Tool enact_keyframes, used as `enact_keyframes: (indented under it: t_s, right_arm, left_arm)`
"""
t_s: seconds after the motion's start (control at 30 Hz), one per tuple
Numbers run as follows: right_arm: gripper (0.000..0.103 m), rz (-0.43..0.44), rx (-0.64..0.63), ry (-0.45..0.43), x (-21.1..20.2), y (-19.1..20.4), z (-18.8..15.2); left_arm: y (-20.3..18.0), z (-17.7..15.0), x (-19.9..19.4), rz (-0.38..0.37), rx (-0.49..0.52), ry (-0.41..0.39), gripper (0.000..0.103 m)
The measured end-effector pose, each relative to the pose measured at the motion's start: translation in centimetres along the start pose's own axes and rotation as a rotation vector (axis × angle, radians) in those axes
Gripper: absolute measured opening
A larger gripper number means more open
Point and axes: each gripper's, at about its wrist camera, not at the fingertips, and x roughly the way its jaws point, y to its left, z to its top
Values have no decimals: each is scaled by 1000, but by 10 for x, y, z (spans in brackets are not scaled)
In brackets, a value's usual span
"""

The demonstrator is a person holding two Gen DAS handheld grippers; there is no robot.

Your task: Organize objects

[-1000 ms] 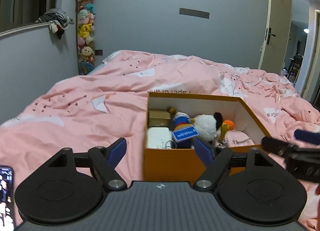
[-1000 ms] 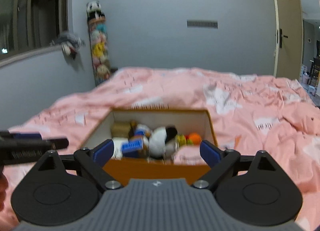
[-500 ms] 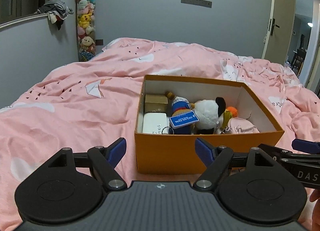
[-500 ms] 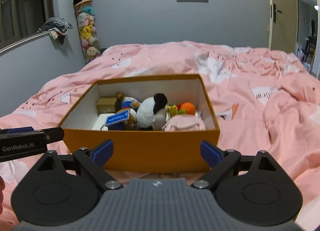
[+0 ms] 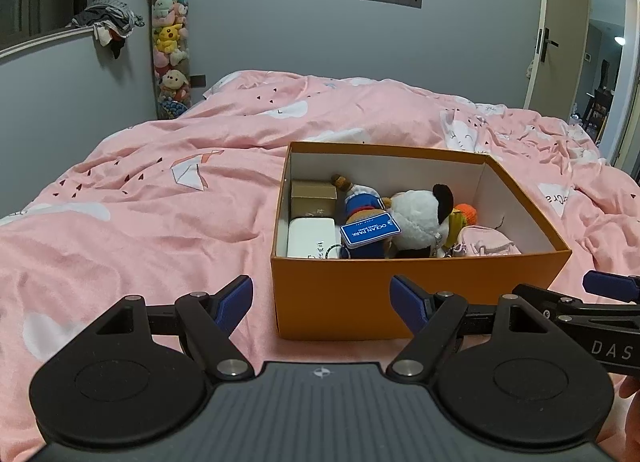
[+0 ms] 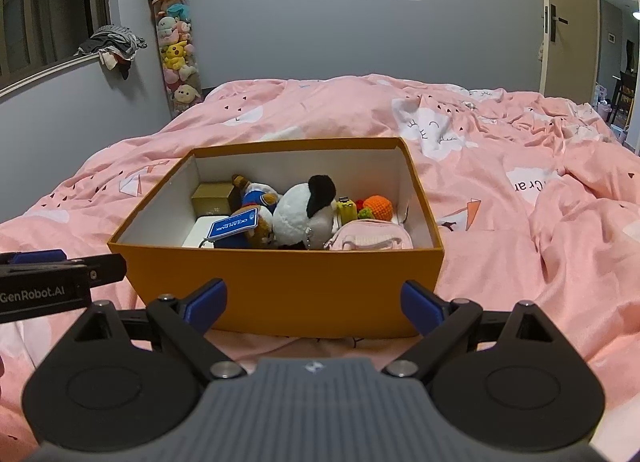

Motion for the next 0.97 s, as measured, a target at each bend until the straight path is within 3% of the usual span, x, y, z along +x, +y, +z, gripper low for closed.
enact_keyframes:
  t_s: [0.97]
  right_arm:
    - [94, 9, -4, 25, 3, 2, -2]
  left_arm:
    - [0, 0, 0, 3, 16, 2, 91]
